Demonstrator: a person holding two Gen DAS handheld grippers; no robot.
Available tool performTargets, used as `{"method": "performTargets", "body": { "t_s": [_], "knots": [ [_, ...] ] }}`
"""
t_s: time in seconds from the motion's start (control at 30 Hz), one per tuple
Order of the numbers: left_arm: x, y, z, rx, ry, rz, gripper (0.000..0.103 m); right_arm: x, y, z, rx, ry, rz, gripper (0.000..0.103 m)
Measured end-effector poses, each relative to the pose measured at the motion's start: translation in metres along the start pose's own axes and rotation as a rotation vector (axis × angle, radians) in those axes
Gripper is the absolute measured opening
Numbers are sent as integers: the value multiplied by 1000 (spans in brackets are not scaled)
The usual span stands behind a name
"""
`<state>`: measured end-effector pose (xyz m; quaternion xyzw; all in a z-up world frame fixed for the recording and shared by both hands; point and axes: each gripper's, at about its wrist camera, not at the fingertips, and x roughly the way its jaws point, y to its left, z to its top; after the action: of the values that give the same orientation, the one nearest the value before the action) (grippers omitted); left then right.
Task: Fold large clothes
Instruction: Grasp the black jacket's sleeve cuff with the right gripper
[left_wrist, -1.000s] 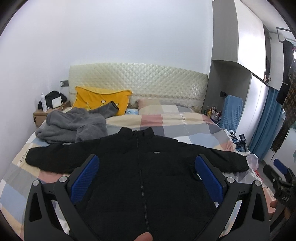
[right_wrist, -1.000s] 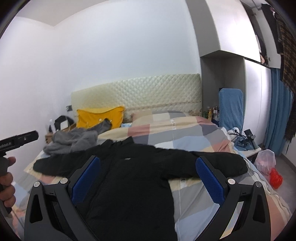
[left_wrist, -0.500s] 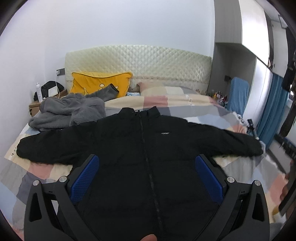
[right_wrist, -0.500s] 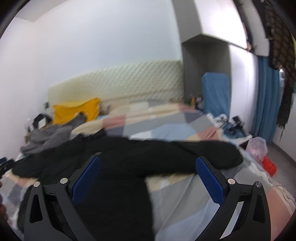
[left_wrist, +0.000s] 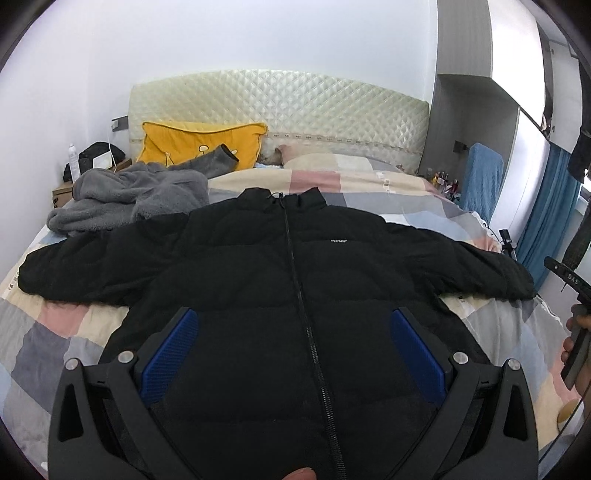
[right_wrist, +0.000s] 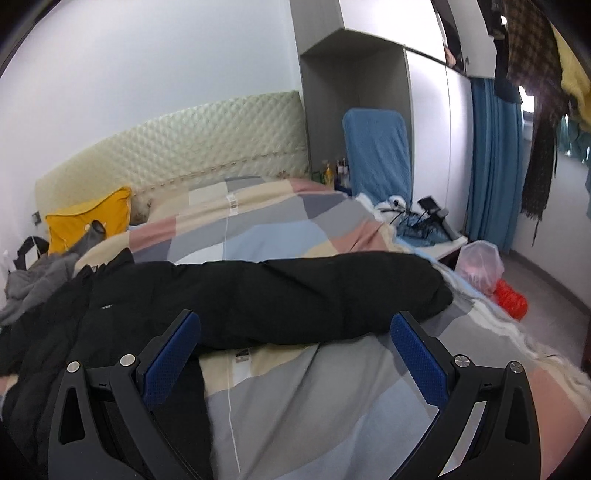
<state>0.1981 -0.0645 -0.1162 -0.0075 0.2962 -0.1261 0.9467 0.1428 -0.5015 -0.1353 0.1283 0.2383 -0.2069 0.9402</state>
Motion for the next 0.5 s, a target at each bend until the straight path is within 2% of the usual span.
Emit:
{"method": "performTargets", "body": {
  "t_s": [0.1, 0.23, 0.43, 0.5],
  "knots": [
    [10, -1, -8, -14, 20, 13, 103, 15, -14, -9, 19, 2, 30, 103],
    [31, -6, -26, -26, 61, 25, 103, 40, -45, -30, 85, 59, -7, 103],
    [53, -15, -42, -13, 117, 45, 103, 52, -95, -53, 302, 81, 27, 103],
    [56, -20, -45, -2, 135, 45, 103, 63, -108, -59, 358, 125, 37, 101]
  ]
}}
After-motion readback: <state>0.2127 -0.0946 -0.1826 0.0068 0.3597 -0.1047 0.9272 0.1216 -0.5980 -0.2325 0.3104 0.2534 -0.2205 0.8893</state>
